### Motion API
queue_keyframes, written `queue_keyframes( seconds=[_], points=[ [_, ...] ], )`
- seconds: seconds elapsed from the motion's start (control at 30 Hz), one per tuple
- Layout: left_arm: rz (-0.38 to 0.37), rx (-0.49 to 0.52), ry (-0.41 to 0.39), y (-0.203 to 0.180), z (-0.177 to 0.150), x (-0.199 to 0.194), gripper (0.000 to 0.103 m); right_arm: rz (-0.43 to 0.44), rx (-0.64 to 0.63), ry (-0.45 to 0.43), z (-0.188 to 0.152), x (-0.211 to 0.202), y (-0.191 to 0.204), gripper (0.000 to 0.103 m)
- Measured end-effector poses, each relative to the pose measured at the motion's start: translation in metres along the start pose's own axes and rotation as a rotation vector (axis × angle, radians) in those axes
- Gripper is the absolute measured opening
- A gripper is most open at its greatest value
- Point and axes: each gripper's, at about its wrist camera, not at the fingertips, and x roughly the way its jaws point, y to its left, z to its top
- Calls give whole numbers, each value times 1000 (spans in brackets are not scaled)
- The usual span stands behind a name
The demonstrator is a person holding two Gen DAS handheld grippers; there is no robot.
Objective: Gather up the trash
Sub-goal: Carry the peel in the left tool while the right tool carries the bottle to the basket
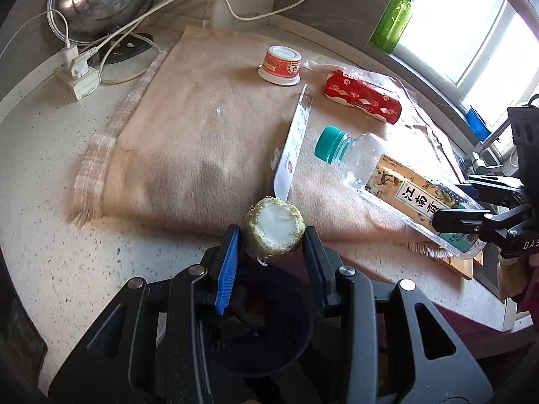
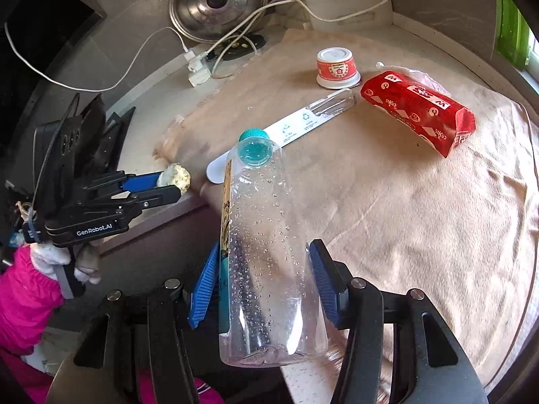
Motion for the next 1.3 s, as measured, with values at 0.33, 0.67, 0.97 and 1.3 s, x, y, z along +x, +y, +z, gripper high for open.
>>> queue_keyframes(
  seconds=[0.33, 0.67, 0.97, 1.3],
  points=[
    [-11, 34, 0, 4, -51, -28, 38, 3, 57, -15, -47, -6, 45, 53],
    [-20, -19, 82, 11, -108, -11, 38, -8, 129, 66, -93, 24, 67, 53],
    [29, -70, 173, 9, -156, 24, 38, -48, 125, 165, -125, 71, 71, 53],
    [84, -143, 190, 21, -182, 54, 38, -81, 57, 227, -133, 115, 67, 53]
  ],
)
